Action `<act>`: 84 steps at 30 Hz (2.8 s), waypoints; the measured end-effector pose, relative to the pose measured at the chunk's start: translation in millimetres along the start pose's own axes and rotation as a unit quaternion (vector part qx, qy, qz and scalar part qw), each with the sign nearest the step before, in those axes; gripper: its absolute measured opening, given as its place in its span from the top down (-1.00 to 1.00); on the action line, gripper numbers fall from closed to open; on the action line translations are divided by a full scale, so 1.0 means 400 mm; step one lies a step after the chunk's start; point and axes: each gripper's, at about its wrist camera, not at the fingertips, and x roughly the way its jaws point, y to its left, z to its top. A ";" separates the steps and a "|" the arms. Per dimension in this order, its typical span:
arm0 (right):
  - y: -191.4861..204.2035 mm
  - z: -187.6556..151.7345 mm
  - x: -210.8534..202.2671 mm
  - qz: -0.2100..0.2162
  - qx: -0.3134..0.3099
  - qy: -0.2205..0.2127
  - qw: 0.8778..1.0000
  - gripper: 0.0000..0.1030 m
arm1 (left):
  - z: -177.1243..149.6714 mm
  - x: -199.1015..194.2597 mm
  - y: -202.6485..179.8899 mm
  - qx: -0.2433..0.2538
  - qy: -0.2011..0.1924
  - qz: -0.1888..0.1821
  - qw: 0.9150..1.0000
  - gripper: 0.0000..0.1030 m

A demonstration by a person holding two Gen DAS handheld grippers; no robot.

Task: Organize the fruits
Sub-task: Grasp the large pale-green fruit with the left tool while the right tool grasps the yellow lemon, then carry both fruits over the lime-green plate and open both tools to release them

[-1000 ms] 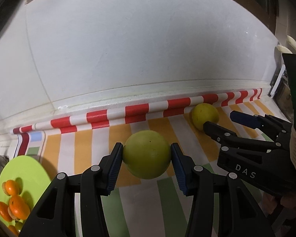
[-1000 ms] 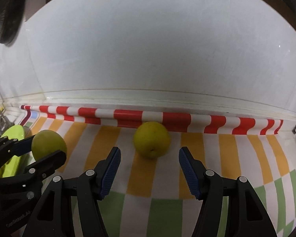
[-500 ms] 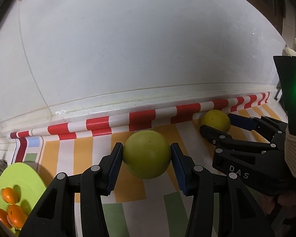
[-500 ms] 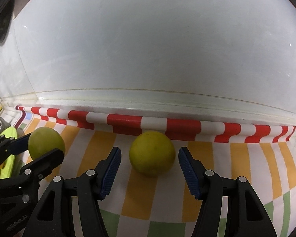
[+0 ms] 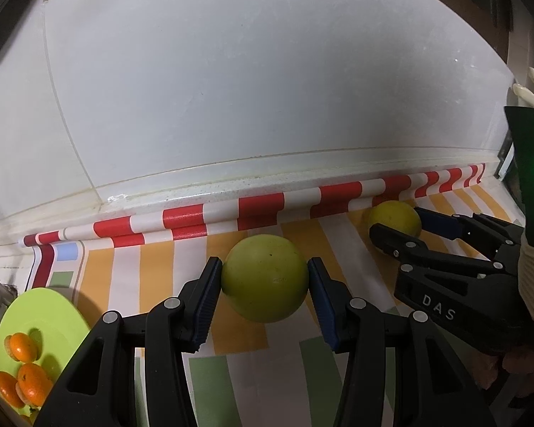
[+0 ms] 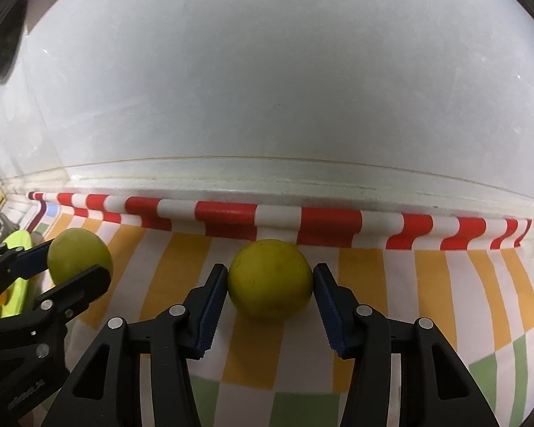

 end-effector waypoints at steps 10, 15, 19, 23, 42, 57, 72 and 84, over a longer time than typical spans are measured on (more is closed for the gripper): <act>0.020 -0.018 -0.116 0.014 0.000 -0.023 1.000 0.03 | -0.036 -0.096 0.011 -0.009 -0.009 -0.004 1.000 0.06; 0.047 -0.040 -0.193 0.030 0.006 -0.032 0.999 0.03 | -0.058 -0.167 0.025 -0.021 -0.022 -0.004 1.000 0.06; 0.086 -0.068 -0.249 0.036 0.006 -0.039 0.999 0.02 | -0.067 -0.212 0.033 -0.025 -0.032 -0.002 0.999 0.06; 0.125 -0.084 -0.303 0.038 0.001 -0.047 0.998 0.02 | -0.084 -0.264 0.046 -0.031 -0.043 0.001 0.999 0.06; 0.312 -0.124 -0.424 0.079 -0.055 -0.068 0.993 0.02 | -0.205 -0.446 0.172 -0.060 -0.054 0.040 0.996 0.06; 0.467 -0.112 -0.373 0.144 -0.115 -0.057 0.981 0.02 | -0.276 -0.447 0.288 -0.070 -0.034 0.063 0.995 0.06; 0.570 -0.112 -0.228 0.201 -0.174 -0.020 0.964 0.03 | -0.313 -0.366 0.348 -0.082 -0.012 0.066 0.994 0.06; 0.586 -0.102 -0.188 0.225 -0.176 -0.011 0.958 -0.04 | -0.307 -0.366 0.352 -0.074 -0.025 0.088 0.993 -0.05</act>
